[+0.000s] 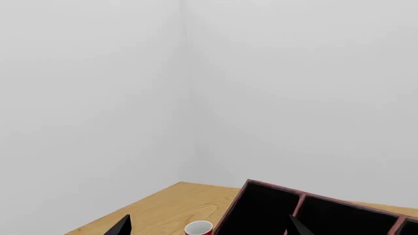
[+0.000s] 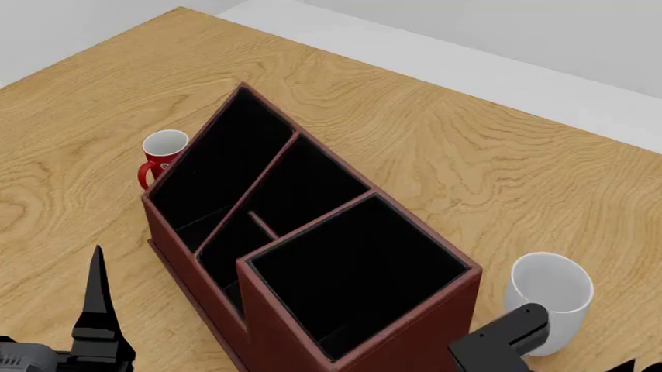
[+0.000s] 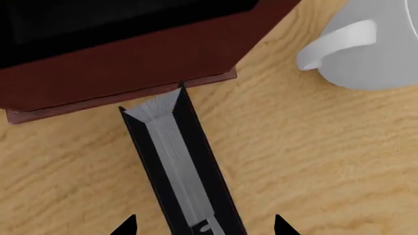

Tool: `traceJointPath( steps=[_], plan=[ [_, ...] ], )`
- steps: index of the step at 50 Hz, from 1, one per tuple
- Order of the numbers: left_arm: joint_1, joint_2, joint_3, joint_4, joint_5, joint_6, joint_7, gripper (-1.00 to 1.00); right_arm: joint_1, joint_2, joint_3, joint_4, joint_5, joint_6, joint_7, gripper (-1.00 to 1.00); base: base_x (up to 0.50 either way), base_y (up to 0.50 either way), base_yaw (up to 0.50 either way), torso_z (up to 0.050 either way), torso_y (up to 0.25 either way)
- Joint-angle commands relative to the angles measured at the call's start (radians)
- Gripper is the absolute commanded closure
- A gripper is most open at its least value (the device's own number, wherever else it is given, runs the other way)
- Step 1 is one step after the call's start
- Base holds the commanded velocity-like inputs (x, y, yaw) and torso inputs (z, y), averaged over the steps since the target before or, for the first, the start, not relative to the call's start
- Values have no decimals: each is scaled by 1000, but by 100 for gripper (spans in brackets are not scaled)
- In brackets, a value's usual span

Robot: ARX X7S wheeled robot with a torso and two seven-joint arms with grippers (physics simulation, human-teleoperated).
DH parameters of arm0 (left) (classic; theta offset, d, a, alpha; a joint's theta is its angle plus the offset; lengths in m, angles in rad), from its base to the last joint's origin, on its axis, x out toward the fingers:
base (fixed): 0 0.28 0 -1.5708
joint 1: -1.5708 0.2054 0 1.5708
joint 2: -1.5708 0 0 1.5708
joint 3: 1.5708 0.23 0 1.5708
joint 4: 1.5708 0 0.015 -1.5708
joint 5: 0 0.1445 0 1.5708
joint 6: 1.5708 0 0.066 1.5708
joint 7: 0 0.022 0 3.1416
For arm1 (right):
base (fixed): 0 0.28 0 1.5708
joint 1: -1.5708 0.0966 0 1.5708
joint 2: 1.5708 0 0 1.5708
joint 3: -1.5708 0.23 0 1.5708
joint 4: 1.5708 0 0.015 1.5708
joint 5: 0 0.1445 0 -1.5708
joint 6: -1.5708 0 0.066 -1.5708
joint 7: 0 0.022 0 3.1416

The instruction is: Pick up the book and place it in the right compartment of the caddy.

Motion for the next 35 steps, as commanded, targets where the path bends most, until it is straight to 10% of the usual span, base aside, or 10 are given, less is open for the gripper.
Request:
traceJointPath(
  steps=[1, 35],
  plan=[
    [0, -3, 3, 3, -1, -2, -4, -100, -11, -9, -36, 24, -30, -21, -26, 100, 0, 0, 0, 0, 0],
    [10, -16, 3, 25, -12, 2, -12, -100, -166, 213, 63, -487, 270, -9, 253, 100, 0, 1, 1, 0, 0]
  ],
)
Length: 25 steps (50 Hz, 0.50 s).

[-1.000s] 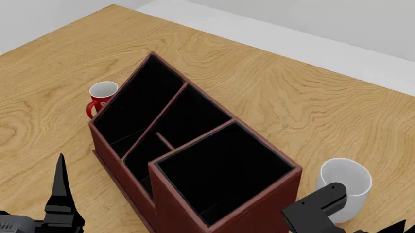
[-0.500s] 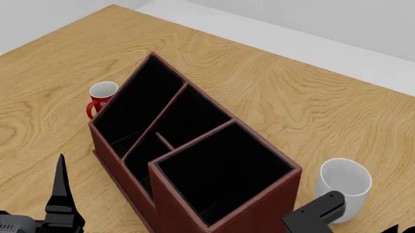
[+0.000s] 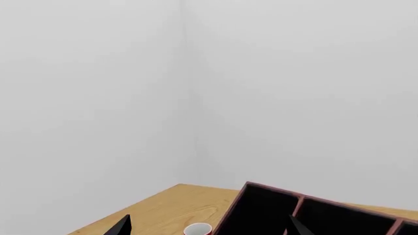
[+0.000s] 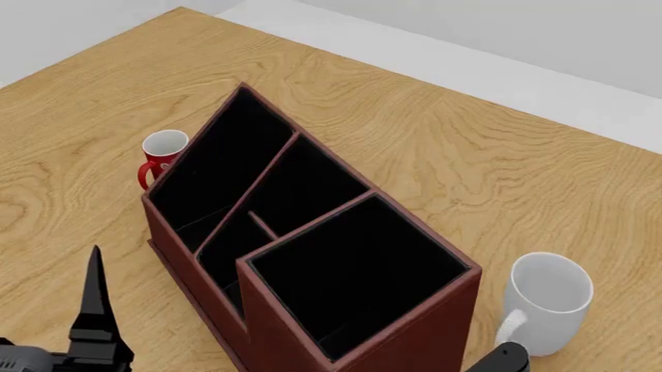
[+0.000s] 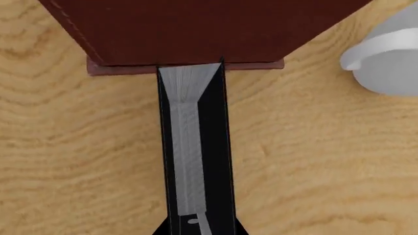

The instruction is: Pick up the book and place it in the right compartment of the caddy.

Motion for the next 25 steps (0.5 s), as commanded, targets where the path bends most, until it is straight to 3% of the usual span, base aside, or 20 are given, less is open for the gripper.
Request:
traceJointPath(
  steps=[1, 11, 25],
  plan=[
    [5, -5, -1, 10, -5, 1, -4, -100, -101, 107, 56, -206, 79, -47, 119, 100, 0, 0, 0, 0, 0],
    [10, -12, -12, 30, -16, -7, -10, -100, -159, 221, 130, -384, 205, -151, 246, 100, 0, 0, 0, 0, 0],
    [12, -17, -26, 32, -32, 5, -12, -100, -101, 414, 236, -527, 465, -272, 426, 100, 0, 0, 0, 0, 1]
  ],
)
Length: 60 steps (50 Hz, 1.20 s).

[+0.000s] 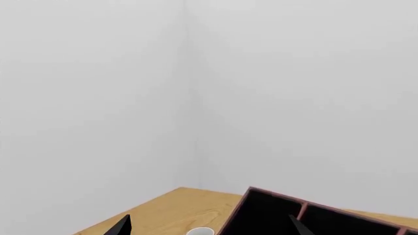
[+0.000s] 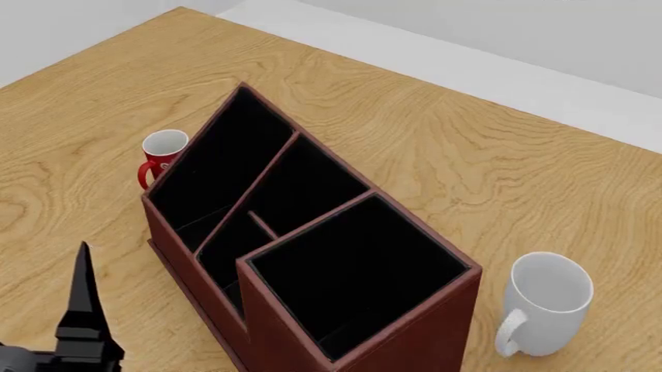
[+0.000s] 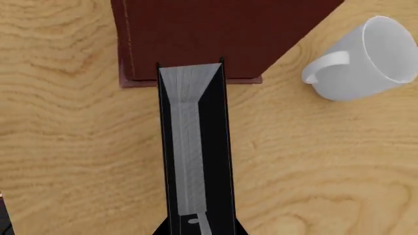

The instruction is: Pick up the book and place it in the right compartment of the caddy.

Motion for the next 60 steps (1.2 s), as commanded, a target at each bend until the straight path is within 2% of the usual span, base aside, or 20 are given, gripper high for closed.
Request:
traceJointPath(
  steps=[1, 17, 25, 30, 34, 42, 47, 60],
  plan=[
    [3, -4, -9, 6, -11, 4, -4, -100, 69, 152, 109, -121, 167, -85, 132, 100, 0, 0, 3, 0, 0],
    [7, -10, -9, 19, -15, 3, -9, -100, 484, 128, 37, -89, 658, -1, 477, 100, 0, 0, 0, 0, 1],
    [7, -13, -11, 23, -20, 3, -10, -100, 593, 142, 51, -77, 753, -22, 539, 100, 0, 0, 0, 0, 0],
    [6, -15, -10, 25, -22, 2, -11, -100, 669, 124, 10, -31, 832, -17, 611, 100, 0, 0, 1, 0, 2],
    [5, -16, -12, 24, -23, 2, -12, -100, 807, 102, -61, -3, 961, 2, 725, 100, 0, 0, 0, 0, 0],
    [11, -22, -21, 43, -33, -1, -17, -100, 1302, 120, -466, 30, 1084, -24, 746, 100, 0, 0, 0, 0, 1],
    [12, -23, -22, 40, -33, 2, -19, -100, 1563, 99, -663, 67, 1131, -40, 745, 100, 0, 0, 0, 0, 2],
    [22, -34, -44, 71, -56, -9, -28, -100, 1623, -69, -695, 275, 1110, -42, 687, 100, 0, 0, 0, 0, 1]
  ],
)
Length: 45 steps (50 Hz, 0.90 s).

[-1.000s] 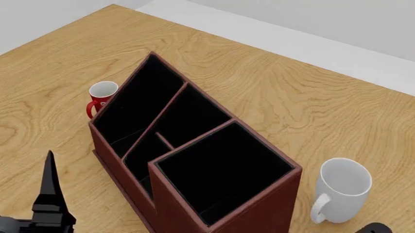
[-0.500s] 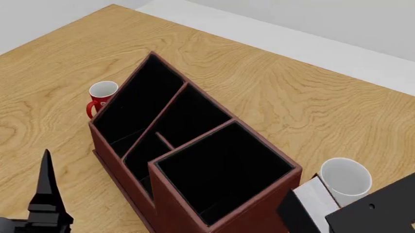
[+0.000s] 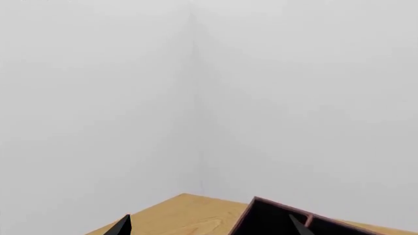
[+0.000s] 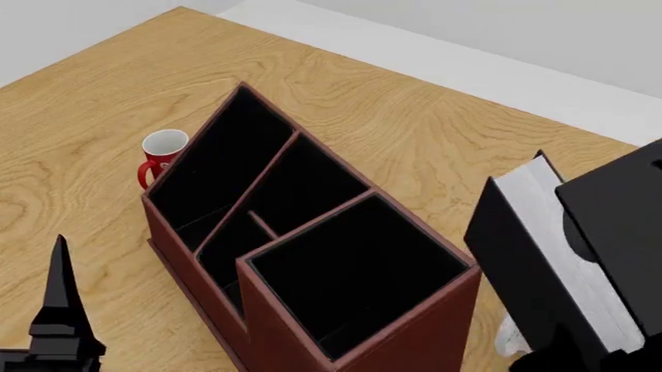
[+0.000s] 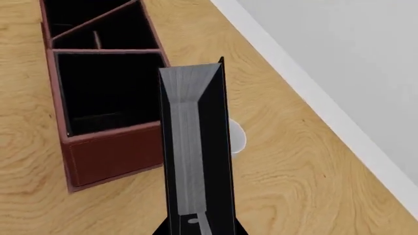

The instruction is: Pick up the book and place it in the right compartment of the caddy.

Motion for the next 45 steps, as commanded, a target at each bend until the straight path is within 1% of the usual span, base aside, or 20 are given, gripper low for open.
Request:
traceJointPath(
  steps=[1, 3, 5, 6, 9, 16, 20, 26, 36, 45],
  plan=[
    [5, -7, -14, 16, -16, -3, -5, -100, 213, -123, -95, 180, 17, 31, -18, 100, 0, 0, 0, 0, 0],
    [8, -9, -19, 20, -21, -2, -6, -100, 216, -161, -98, 234, 14, 50, -23, 100, 0, 0, 0, 0, 0],
    [7, -9, -19, 13, -21, 3, -5, -100, 212, -169, -95, 249, 10, 53, -28, 100, 0, 0, 0, 0, 0],
    [7, -9, -20, 14, -22, 2, -6, -100, 204, -196, -91, 295, -10, 66, -43, 100, 0, 0, 0, 0, 0],
    [8, -11, -21, 24, -25, -4, -8, -100, 177, -233, -79, 353, -56, 82, -75, 100, 0, 0, 0, 5, 3],
    [12, -14, -27, 25, -30, 0, -10, -100, 137, -300, -48, 449, -141, 81, -136, 100, 0, 0, 0, 0, 0],
    [13, -14, -25, 24, -29, 1, -11, -100, 110, -360, -13, 510, -204, 72, -192, 100, 0, 0, 0, 0, 3],
    [13, -16, -31, 18, -34, 7, -11, -100, 60, -423, 12, 569, -277, 54, -256, 100, 0, 0, 0, 0, 2],
    [17, -21, -39, 34, -46, 1, -17, -100, 22, -526, 23, 669, -364, 57, -334, 100, 0, 0, 0, 0, 1],
    [17, -23, -40, 36, -49, 3, -18, -100, -28, -575, 9, 656, -386, 12, -333, 100, 0, 0, 0, 0, 1]
  ],
)
